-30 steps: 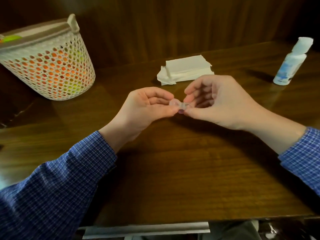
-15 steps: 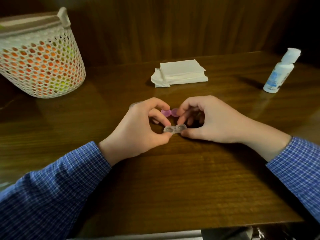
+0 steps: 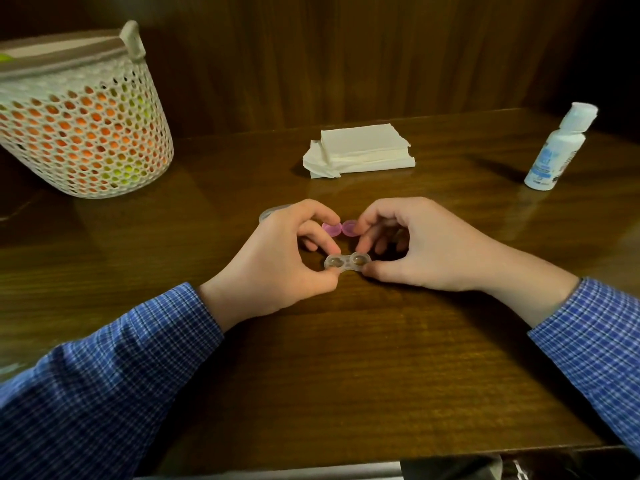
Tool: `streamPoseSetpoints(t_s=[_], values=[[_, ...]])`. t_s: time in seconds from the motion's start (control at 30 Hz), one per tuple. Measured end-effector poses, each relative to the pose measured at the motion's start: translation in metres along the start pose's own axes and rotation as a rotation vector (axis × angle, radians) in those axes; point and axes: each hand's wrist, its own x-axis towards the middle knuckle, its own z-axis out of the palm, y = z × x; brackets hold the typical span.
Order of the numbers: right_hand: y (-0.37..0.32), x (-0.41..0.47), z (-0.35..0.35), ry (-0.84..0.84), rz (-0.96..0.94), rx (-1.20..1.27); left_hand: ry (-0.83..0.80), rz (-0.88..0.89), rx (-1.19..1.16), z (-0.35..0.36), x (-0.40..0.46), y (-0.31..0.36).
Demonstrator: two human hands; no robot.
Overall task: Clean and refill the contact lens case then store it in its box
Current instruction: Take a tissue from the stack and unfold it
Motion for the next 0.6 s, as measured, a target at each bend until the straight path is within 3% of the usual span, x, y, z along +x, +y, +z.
streamPoseSetpoints(t_s=[0.43,0.6], values=[[-0.002,-0.003,-0.002,-0.008,-0.018,-0.012,-0.01,0.007,0.003,-0.001,0.0,-0.001],[0.004,0.008,-0.019,0.32,-0.029,0.114,0.16,0.046,-0.072,-0.012,0.005,0.001]])
